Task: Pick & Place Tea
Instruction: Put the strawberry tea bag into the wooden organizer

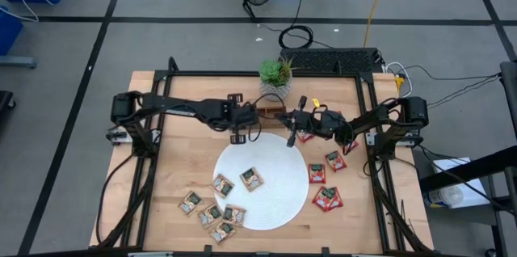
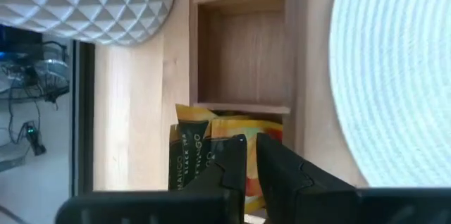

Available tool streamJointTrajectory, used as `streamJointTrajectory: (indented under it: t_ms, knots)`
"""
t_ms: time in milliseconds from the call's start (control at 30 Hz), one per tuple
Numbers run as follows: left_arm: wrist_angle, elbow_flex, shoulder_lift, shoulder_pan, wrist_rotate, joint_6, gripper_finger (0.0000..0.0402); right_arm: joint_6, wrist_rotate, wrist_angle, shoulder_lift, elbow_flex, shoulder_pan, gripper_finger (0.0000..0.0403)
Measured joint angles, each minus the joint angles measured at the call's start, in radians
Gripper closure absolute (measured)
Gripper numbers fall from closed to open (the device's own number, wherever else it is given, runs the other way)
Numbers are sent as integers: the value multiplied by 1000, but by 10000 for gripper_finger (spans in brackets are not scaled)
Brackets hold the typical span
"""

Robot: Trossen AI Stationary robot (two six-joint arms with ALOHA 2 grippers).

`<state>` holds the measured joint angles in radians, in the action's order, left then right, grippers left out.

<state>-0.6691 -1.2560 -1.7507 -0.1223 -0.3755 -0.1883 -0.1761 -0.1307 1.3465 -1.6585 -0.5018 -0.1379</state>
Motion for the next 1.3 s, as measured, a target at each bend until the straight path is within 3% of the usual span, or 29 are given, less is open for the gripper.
streamJointTrajectory:
  t_ms: [333, 567, 733, 867, 1033, 1200, 1300]
  knots:
    - [30, 2, 38, 16, 27, 5, 362, 9, 0, -7, 0, 0, 2, 403]
    - [229, 65, 237, -5, 290, -12, 362, -19, -2, -62, 22, 13, 2, 403]
    - [393, 231, 416, -16, 350, -1, 362, -43, -9, -189, 173, 87, 2, 403]
    - [569, 408, 571, -30, 357, 21, 362, 26, -56, -454, 379, 150, 15, 403]
    - [734, 590, 729, -50, 367, 50, 362, 48, -96, -1021, 587, 109, 55, 373]
    - [863, 685, 817, -54, 368, 78, 362, 71, -181, -1479, 603, -13, 86, 283]
    - [850, 711, 841, -53, 360, 94, 362, 56, -157, -1626, 540, -73, 79, 231]
